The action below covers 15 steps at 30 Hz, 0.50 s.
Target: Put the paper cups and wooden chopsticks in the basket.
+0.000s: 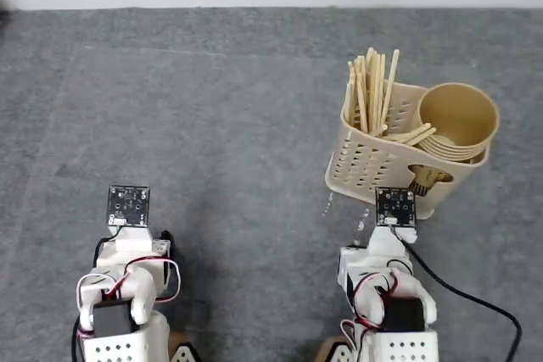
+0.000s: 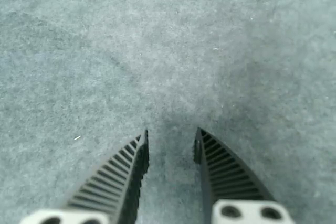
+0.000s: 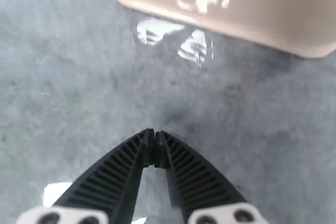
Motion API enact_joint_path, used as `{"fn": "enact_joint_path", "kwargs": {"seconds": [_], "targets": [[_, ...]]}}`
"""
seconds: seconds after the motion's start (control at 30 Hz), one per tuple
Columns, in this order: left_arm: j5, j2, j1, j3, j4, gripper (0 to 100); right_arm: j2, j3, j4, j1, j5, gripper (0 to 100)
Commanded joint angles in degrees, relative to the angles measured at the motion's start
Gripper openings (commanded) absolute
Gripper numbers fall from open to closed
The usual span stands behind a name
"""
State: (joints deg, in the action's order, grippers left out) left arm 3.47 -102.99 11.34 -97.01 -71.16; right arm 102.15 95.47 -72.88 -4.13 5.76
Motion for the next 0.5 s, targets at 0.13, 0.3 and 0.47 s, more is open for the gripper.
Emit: {"fn": "enact_joint_path", "kwargs": {"seconds": [0.13,0.3,0.47], "targets": [[-0.18,0.09,-0.35,0.57,-0.26,14,0.31,0.97,-0.92,1.89,0.18,0.9],[-0.18,0.09,-0.35,0.57,-0.26,14,0.31,0.97,-0.92,1.89,0.18,0.9],[-0.18,0.09,-0.35,0.57,-0.26,14,0.31,0.97,-0.92,1.89,0.18,0.9]]}}
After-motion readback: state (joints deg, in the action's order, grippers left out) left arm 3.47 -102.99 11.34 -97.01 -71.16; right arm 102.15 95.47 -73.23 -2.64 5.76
